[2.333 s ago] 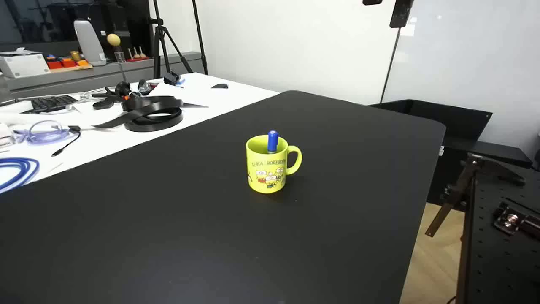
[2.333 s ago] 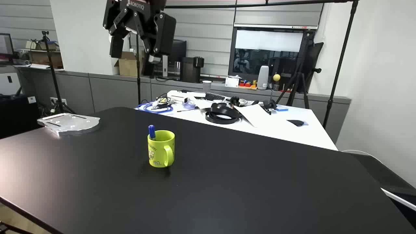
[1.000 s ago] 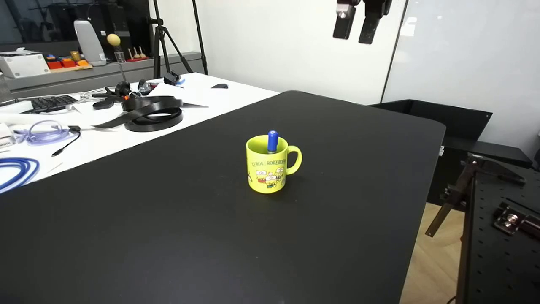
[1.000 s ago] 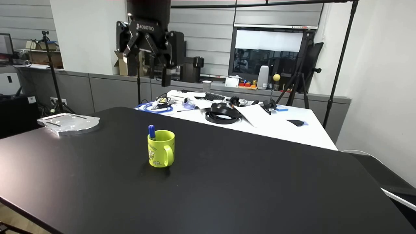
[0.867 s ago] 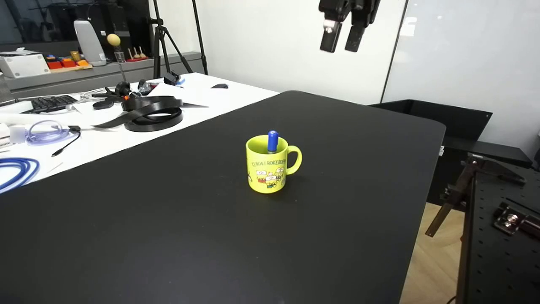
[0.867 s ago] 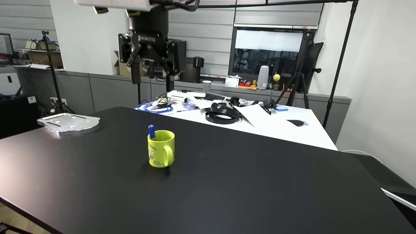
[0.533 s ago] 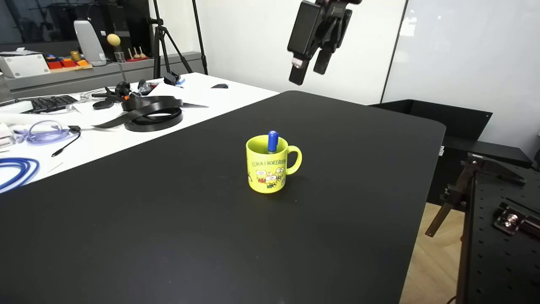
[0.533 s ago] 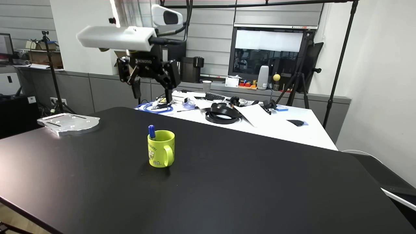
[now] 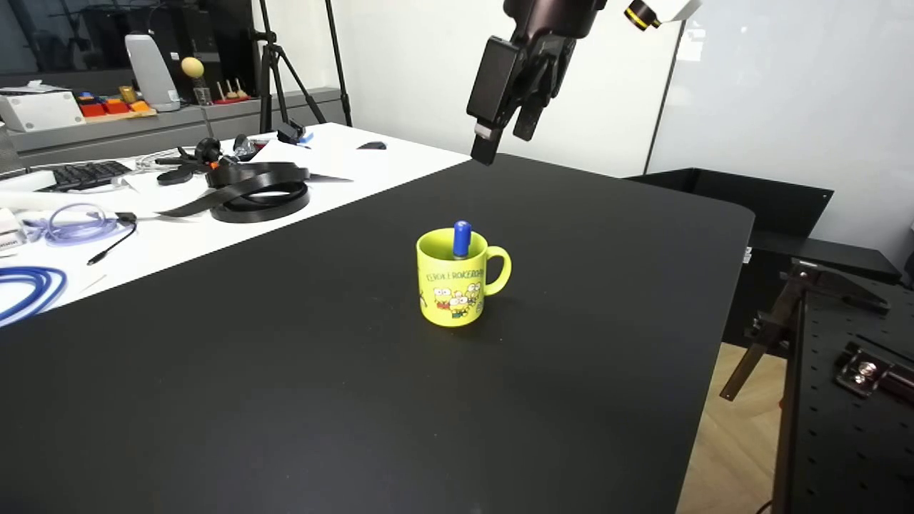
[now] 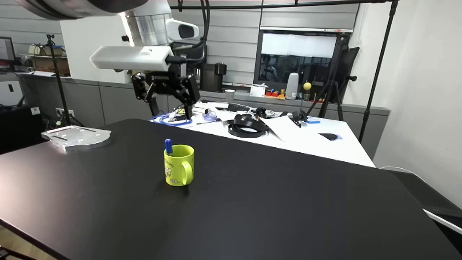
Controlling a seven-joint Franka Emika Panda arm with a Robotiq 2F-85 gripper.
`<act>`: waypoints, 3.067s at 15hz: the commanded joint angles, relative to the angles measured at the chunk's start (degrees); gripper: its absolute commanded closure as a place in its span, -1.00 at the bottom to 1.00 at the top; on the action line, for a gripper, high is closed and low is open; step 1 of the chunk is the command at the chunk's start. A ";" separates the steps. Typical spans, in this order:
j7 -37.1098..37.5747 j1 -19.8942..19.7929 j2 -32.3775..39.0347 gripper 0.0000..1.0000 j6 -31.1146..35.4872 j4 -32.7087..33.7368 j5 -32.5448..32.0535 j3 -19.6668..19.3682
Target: Remove the marker from the cup and place it on the table
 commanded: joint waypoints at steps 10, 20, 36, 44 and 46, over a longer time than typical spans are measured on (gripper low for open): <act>5.64 -0.17 15.94 -1.00 6.02 7.85 -17.48 0.49; 0.23 0.79 23.40 -0.33 4.99 12.61 -11.50 3.84; -3.07 -0.81 16.78 0.45 -1.73 10.96 -5.54 4.05; -5.66 -0.76 16.25 -0.62 -2.91 10.65 -3.15 4.61; -5.56 -0.83 15.96 -0.87 -2.52 10.30 -3.55 4.23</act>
